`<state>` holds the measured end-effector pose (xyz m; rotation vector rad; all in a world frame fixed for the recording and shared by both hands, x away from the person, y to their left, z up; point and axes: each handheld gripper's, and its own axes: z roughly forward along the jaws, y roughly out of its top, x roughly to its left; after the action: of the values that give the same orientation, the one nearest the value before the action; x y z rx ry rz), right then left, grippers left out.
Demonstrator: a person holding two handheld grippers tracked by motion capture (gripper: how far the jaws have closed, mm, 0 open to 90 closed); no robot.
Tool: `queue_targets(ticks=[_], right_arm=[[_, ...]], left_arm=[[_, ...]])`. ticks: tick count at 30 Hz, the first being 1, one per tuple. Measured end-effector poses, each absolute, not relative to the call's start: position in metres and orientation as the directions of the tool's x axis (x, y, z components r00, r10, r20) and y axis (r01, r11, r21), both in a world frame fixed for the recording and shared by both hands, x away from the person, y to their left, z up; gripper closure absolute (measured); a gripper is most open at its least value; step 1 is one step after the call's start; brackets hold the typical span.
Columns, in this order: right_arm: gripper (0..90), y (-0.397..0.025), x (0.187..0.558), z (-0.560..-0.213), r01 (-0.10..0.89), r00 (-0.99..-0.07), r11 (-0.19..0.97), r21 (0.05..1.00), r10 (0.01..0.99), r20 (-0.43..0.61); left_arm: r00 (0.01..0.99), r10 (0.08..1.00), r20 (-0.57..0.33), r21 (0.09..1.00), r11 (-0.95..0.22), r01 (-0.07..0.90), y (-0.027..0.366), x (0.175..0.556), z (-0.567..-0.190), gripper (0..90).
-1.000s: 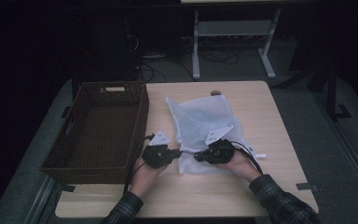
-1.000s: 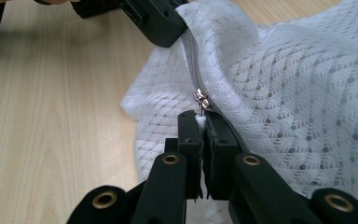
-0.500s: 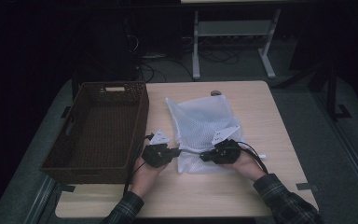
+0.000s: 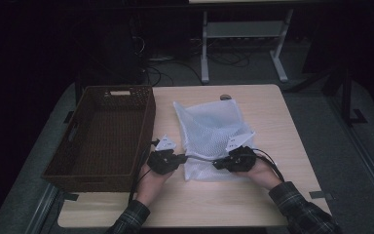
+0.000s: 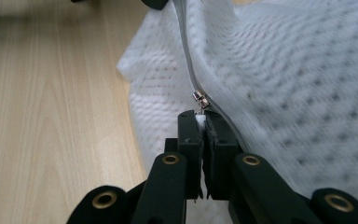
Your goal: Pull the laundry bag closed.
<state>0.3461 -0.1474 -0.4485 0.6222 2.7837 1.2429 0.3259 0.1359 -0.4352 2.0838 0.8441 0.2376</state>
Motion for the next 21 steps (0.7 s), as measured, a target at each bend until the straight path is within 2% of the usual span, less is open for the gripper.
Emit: queue_targets(ticks=[21], right_arm=[[86.4, -0.169, 0.342, -0.448, 0.356, -0.914, 0.590, 0.725, 0.383, 0.137]], left_arm=[[0.743, 0.656, -0.132, 0.770, -0.404, 0.493, 0.138, 0.324, -0.435, 87.7]])
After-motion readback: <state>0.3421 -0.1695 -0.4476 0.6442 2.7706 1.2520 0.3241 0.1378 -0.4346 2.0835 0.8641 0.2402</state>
